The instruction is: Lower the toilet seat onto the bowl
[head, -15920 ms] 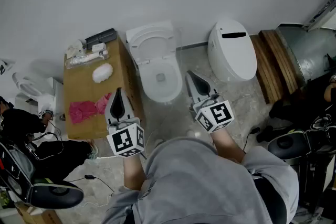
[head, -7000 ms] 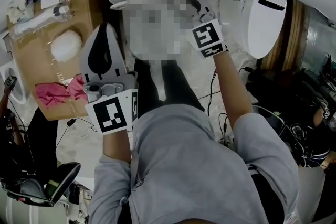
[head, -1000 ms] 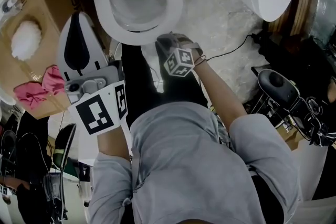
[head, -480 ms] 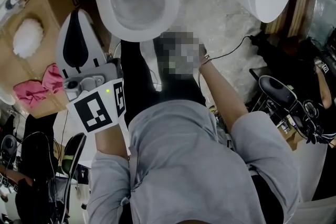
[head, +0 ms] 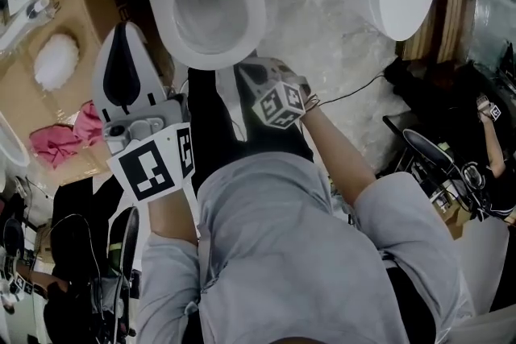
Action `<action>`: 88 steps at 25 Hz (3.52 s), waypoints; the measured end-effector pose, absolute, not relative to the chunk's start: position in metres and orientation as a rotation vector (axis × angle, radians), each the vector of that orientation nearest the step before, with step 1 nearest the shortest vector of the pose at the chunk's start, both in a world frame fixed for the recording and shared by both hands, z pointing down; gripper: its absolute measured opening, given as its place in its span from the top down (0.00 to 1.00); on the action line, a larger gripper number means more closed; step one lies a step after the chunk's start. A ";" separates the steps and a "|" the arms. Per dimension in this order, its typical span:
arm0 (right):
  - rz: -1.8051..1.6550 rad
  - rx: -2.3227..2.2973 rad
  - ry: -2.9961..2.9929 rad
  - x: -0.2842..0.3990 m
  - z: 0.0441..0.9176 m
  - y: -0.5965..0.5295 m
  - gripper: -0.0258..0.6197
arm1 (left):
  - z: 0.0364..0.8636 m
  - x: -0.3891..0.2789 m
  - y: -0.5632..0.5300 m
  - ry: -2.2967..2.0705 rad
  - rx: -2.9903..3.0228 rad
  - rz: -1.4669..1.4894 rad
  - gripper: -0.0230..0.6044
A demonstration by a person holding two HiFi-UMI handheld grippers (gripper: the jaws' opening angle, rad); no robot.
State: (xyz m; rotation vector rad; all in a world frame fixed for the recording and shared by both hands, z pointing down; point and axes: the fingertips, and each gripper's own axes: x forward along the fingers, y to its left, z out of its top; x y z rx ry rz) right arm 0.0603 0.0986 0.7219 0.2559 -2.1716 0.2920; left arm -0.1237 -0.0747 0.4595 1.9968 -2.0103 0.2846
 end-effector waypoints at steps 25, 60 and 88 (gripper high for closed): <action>0.278 0.514 -2.471 -0.005 0.543 0.002 0.96 | 0.368 -0.137 -0.082 -2.086 2.036 0.219 0.96; 0.164 0.890 -2.956 -0.030 0.273 -0.119 0.96 | 0.256 -0.146 -0.086 -2.159 2.164 0.144 0.96; 0.077 1.274 -2.969 0.030 0.210 -0.144 0.96 | 0.208 -0.167 -0.076 -2.266 2.160 0.095 0.96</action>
